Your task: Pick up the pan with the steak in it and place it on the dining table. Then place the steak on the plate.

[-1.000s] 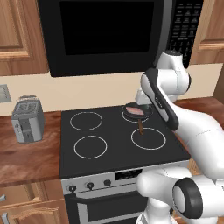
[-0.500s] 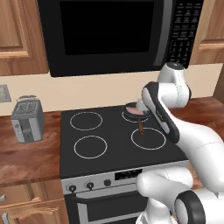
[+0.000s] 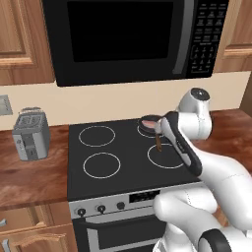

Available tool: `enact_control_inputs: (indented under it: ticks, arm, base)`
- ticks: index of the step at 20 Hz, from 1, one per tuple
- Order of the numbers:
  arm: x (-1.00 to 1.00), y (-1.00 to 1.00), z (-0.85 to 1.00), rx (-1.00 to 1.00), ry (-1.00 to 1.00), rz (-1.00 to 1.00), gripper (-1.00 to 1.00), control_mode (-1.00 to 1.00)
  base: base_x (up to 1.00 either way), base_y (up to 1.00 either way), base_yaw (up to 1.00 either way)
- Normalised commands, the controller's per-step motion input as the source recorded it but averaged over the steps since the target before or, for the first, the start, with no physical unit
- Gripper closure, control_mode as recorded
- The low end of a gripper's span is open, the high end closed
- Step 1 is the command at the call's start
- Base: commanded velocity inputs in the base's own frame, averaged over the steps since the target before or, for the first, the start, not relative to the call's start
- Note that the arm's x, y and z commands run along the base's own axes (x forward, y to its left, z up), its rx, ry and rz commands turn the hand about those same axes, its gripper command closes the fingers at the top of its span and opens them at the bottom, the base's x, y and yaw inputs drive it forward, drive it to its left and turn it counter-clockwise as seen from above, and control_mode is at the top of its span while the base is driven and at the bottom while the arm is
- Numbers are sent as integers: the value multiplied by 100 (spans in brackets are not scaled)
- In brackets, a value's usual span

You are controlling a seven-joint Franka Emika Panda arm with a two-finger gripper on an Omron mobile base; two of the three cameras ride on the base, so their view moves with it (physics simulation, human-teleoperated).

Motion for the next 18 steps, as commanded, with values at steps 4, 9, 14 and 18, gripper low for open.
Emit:
enact_control_inputs:
  ticks: [4, 9, 14, 18]
  arm:
    - [37, -13, -28, 0, -8, 0, -100, -100]
    - [43, -14, -29, 0, -6, 0, -100, -100]
    - [45, -16, -29, 0, -3, 0, -100, -100]
    - [42, -18, -27, 0, 0, 0, -100, -100]
  base:
    - [0, 0, 0]
    - [0, 0, 0]
    - [0, 0, 0]
    - [0, 0, 0]
